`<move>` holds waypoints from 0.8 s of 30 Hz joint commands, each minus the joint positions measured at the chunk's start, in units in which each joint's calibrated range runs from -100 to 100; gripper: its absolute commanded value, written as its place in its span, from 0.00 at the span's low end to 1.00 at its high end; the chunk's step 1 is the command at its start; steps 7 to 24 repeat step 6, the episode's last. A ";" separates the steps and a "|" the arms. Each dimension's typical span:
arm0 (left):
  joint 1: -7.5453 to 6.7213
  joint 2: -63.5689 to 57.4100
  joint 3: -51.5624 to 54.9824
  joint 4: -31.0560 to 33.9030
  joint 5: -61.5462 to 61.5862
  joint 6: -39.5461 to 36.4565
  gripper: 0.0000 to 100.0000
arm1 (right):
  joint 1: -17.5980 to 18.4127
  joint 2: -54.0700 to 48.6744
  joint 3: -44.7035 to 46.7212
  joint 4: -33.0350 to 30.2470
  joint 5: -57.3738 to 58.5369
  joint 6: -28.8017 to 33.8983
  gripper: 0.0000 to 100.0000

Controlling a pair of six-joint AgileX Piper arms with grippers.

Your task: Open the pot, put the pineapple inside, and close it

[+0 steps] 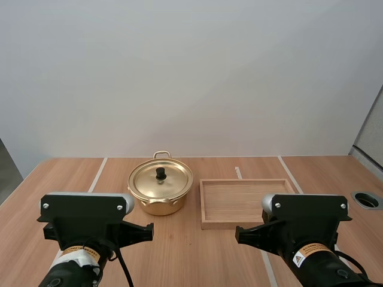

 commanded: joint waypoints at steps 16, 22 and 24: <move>-0.09 -0.38 0.13 0.00 -1.76 -0.55 0.00 | 0.15 -0.44 0.00 0.03 -0.69 0.15 0.00; -0.09 -0.38 0.13 0.00 -1.76 -0.55 0.00 | 0.15 -0.44 0.00 0.03 -0.69 0.15 0.00; -0.09 -0.38 0.13 0.00 -1.76 -0.55 0.00 | 0.15 -0.44 0.00 0.03 -0.69 0.15 0.00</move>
